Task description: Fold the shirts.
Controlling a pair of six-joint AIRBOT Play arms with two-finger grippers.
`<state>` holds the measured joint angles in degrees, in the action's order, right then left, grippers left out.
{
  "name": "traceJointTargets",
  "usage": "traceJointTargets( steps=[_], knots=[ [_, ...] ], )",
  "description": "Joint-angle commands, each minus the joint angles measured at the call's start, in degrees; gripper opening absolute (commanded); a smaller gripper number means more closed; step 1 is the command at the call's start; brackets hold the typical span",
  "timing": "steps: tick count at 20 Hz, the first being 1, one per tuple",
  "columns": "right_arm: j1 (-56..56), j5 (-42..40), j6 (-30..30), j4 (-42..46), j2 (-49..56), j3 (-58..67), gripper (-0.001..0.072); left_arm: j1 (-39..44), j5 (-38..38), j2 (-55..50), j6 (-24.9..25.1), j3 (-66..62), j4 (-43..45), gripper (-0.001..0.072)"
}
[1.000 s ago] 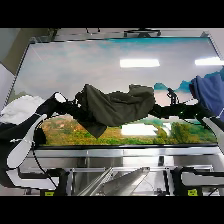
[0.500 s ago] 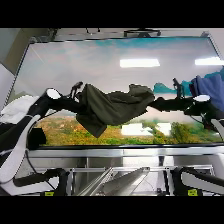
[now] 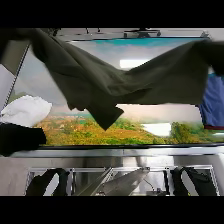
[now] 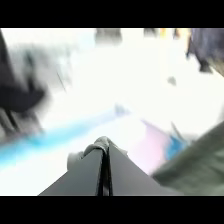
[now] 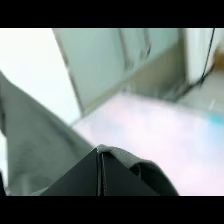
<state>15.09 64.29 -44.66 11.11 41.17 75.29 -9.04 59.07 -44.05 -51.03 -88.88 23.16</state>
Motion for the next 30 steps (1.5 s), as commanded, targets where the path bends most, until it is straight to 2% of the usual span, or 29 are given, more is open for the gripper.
traceJointTargets(
  steps=[1, 3, 5, 9, 13, 16, 17, 18, 20, 21, 23, 26, 28, 30],
  knots=[
    [0.5, -6.0, 1.4, 0.2, -4.7, 8.2, 0.0017, -5.5, -2.5, 4.9, 3.1, -10.3, -1.7, 0.0019],
    [0.5, -5.8, -0.2, 0.8, -3.1, 8.4, 0.0017, -8.4, -0.4, 1.2, 3.0, -16.0, -1.7, 0.0019],
    [0.5, -3.6, -3.6, 1.7, 0.9, 7.6, 0.0018, -9.8, 5.2, -6.2, 0.4, -20.4, -1.8, 0.0019],
    [-4.0, -3.7, -5.1, 4.1, 12.3, -0.3, 0.0018, -3.3, 16.5, -29.2, -1.2, -25.5, -1.6, 0.0019],
    [-10.4, -13.7, -4.6, 5.8, 28.1, -11.8, 0.0019, 4.9, 18.5, -54.5, -3.5, -27.6, 6.7, 0.0019],
    [-11.8, -24.7, -3.3, 5.2, 42.9, -14.3, 0.0019, 6.4, 16.1, -68.6, -3.5, -27.6, 12.6, 0.0018],
    [-11.4, -27.5, -3.3, 3.9, 46.8, -14.1, 0.0020, 5.7, 14.9, -70.9, -3.5, -27.6, 13.9, 0.0062],
    [-10.7, -28.4, -3.3, 3.3, 50.3, -13.1, 0.0048, 4.5, 13.9, -72.1, -3.8, -27.6, 14.8, 0.0289],
    [-8.5, -25.8, -3.3, 3.2, 54.3, -10.0, 0.0375, 1.0, 12.8, -71.8, -4.6, -27.6, 14.8, 0.0317],
    [-7.3, -23.7, -3.3, 3.3, 54.6, -8.9, 0.0410, -1.0, 13.7, -70.7, -5.1, -27.6, 14.8, 0.0317],
    [-3.9, -17.8, -3.1, 4.0, 53.5, -7.3, 0.0410, -6.1, 19.7, -67.8, -9.0, -27.6, 14.9, 0.0317],
    [2.4, -8.2, -4.2, 12.2, 50.9, -6.7, 0.0410, -12.8, 29.6, -63.1, -14.9, -24.5, 14.8, 0.0317],
    [6.1, -3.4, -9.4, 21.6, 50.7, -6.8, 0.0413, -16.2, 31.0, -58.6, -17.6, -17.5, 14.9, 0.0317],
    [9.3, 0.0, -13.5, 29.2, 50.7, -6.9, 0.0427, -18.7, 31.3, -53.5, -17.6, -7.7, 15.0, 0.0316]
  ],
)
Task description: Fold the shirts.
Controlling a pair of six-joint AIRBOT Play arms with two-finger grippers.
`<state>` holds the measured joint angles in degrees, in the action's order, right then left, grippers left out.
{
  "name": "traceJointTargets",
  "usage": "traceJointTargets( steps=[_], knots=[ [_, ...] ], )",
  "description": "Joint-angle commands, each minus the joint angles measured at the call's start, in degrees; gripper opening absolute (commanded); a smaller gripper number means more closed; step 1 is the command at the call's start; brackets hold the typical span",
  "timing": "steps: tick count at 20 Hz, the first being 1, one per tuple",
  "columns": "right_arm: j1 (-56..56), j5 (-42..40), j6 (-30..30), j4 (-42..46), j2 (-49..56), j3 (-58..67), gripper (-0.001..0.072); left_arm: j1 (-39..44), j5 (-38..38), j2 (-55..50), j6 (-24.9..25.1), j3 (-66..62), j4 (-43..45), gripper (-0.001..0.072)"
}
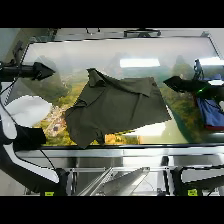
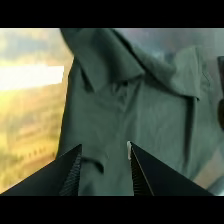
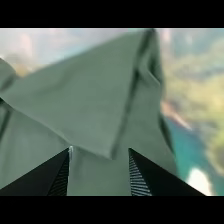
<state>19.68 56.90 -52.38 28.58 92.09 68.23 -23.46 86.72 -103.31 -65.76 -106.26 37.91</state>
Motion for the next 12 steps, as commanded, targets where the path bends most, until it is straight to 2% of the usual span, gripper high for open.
traceJointTargets(
  steps=[1, 3, 5, 9, 11, 12],
  knots=[
    [6.1, 9.6, -6.2, 13.8, -0.2, 0.2, 0.0427, -5.0, 3.8, 8.5, -2.8, 15.7, 1.4, 0.0317],
    [8.2, 14.2, -6.2, 14.3, -0.2, -0.1, 0.0426, -5.2, 3.4, 13.9, -2.7, 28.3, 9.2, 0.0317],
    [9.8, 16.2, -6.2, 14.3, -0.3, -0.9, 0.0426, -4.6, -0.3, 18.9, -2.7, 41.5, 16.1, 0.0317],
    [10.2, 16.2, -6.2, 14.4, -0.2, -2.0, 0.0432, -2.6, -12.6, 25.5, -2.7, 61.7, 18.1, 0.0317],
    [10.2, 16.5, -6.2, 14.3, -0.2, -2.0, 0.0436, -1.9, -16.7, 26.4, -2.1, 66.9, 18.1, 0.0317],
    [10.2, 16.9, -6.2, 14.3, -0.2, -2.0, 0.0460, -1.5, -17.8, 26.4, -1.8, 68.9, 18.1, 0.0329]
  ],
)
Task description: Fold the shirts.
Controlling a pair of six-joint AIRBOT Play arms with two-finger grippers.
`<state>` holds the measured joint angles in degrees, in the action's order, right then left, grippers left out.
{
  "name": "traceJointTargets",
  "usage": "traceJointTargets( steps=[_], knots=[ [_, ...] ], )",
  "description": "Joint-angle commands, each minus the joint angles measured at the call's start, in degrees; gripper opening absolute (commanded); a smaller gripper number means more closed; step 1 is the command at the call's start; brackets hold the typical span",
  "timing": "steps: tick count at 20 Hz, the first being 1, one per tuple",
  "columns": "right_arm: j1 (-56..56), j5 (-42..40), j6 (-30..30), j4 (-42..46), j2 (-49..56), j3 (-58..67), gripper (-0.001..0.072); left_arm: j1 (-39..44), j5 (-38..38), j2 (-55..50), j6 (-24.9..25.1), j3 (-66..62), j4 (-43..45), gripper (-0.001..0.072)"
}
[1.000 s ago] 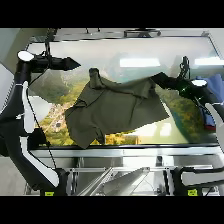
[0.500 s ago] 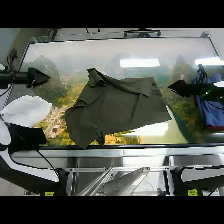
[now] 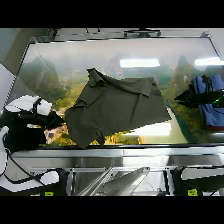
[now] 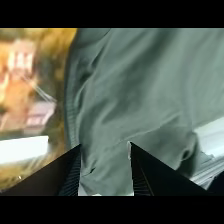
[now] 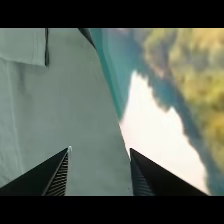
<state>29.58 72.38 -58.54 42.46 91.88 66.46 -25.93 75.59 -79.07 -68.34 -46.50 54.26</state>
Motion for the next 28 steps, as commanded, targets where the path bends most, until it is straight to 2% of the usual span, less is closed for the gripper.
traceJointTargets(
  steps=[1, 5, 9, 11, 12, 13, 18, 25, 27, 28],
  knots=[
    [0.3, 1.7, 0.0, 0.5, 0.0, -0.2, 0.0535, 1.0, -7.6, 2.1, 0.8, 10.5, 1.6, 0.0339],
    [0.3, 1.6, 0.0, 0.4, 0.0, -0.2, 0.0536, 1.2, -10.9, 2.1, 2.6, 13.5, -0.2, 0.0338],
    [0.3, 1.6, 0.0, 0.5, 0.0, -0.2, 0.0536, 3.0, -11.5, 0.9, 11.0, 14.3, -12.9, 0.0338],
    [0.3, 1.6, 0.1, 0.5, 0.1, -0.2, 0.0535, 5.6, -11.5, -0.8, 13.2, 14.3, -16.5, 0.0334],
    [0.3, 1.6, 0.2, 0.5, 0.3, -0.2, 0.0536, 6.8, -11.6, -1.7, 13.5, 14.3, -17.2, 0.0258],
    [0.3, 1.6, 0.2, 0.9, 0.6, -0.2, 0.0535, 7.5, -11.5, -2.5, 13.5, 13.9, -16.9, 0.0019],
    [0.2, 5.1, 0.2, 9.8, 4.5, -0.3, 0.0534, 7.9, -5.0, -4.4, 13.3, 7.2, -16.5, 0.0019],
    [-4.2, 9.0, 2.4, 8.2, 10.3, -3.7, 0.0508, 7.9, -1.5, -4.4, 11.6, 0.2, -16.5, 0.0019],
    [-6.6, 9.2, 2.4, 7.2, 10.3, -3.7, 0.0444, 7.9, -0.5, -4.4, 11.3, -1.7, -16.5, 0.0019],
    [-7.7, 9.3, 2.9, 6.3, 10.3, -3.6, 0.0442, 7.9, -0.1, -4.4, 11.2, -2.6, -16.6, 0.0019]
  ],
)
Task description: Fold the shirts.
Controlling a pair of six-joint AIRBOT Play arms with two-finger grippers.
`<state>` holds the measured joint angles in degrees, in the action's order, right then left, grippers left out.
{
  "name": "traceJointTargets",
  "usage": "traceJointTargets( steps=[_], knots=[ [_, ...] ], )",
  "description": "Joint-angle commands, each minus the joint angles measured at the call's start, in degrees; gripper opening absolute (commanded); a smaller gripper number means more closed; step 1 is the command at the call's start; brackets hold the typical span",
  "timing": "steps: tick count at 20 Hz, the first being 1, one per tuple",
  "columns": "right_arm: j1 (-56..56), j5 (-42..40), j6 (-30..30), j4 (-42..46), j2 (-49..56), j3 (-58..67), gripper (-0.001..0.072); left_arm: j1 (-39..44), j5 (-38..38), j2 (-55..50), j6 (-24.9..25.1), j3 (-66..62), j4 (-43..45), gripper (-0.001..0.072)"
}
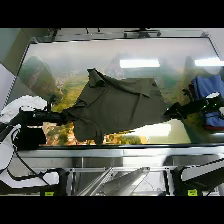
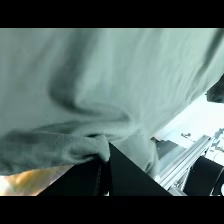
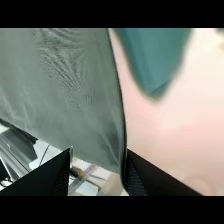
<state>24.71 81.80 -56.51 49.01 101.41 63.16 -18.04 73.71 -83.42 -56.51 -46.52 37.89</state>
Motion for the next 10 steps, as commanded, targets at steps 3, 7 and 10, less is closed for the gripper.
traceJointTargets(
  steps=[3, 7, 10],
  knots=[
    [-5.0, 2.4, 3.6, -5.5, 0.3, -0.3, 0.0102, 0.0, 4.0, 0.0, -1.2, -5.6, -0.6, 0.0018],
    [-5.6, 4.3, 5.8, -14.7, -7.2, 0.9, 0.0019, 0.0, 10.8, 1.2, -0.8, -11.3, -7.1, 0.0018],
    [-4.7, 4.2, 7.1, -22.9, -19.5, 6.0, 0.0019, -0.2, 18.1, 5.7, 2.1, -18.2, -20.0, 0.0018]
  ],
)
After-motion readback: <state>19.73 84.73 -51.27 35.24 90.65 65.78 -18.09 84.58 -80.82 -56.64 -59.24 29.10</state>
